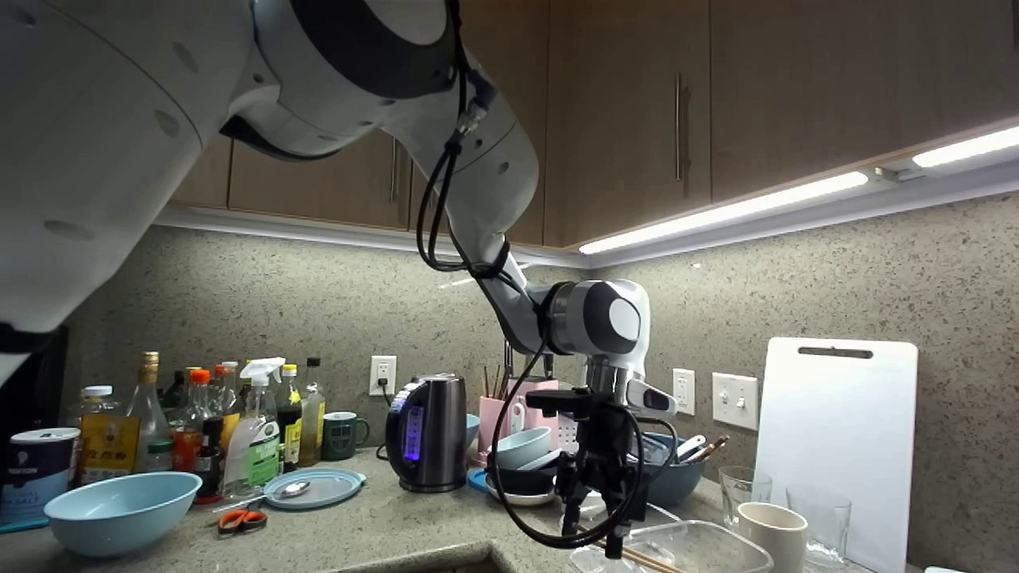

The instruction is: Take the chopsticks out of the clear bowl on the right and put them in the sink

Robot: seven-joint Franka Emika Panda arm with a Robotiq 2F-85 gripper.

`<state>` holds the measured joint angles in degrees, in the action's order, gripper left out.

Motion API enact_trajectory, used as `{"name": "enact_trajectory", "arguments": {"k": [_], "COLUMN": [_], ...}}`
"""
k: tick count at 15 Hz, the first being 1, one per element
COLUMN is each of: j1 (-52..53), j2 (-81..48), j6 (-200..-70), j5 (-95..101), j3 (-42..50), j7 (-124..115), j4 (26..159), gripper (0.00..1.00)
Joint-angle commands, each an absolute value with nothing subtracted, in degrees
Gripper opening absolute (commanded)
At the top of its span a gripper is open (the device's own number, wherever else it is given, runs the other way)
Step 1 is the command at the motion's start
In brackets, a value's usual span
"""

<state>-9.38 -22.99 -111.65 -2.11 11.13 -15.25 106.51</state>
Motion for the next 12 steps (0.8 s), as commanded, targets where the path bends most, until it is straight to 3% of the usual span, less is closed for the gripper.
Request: {"name": "enact_trajectory", "arguments": {"k": [1,9,12], "j1": [-9.8,-9.72,-9.45], "j2": [-23.29,-23.17,-22.91], "j6": [-109.62,-109.89,-110.28], "j5": [-3.26,-2.99,-2.42], "j3": [10.94,10.9,11.01], "j7": [-15.52,-15.29,-15.62], "j4": [105.23,104.79,104.62], "gripper": [0.53,0.02,0.04]}}
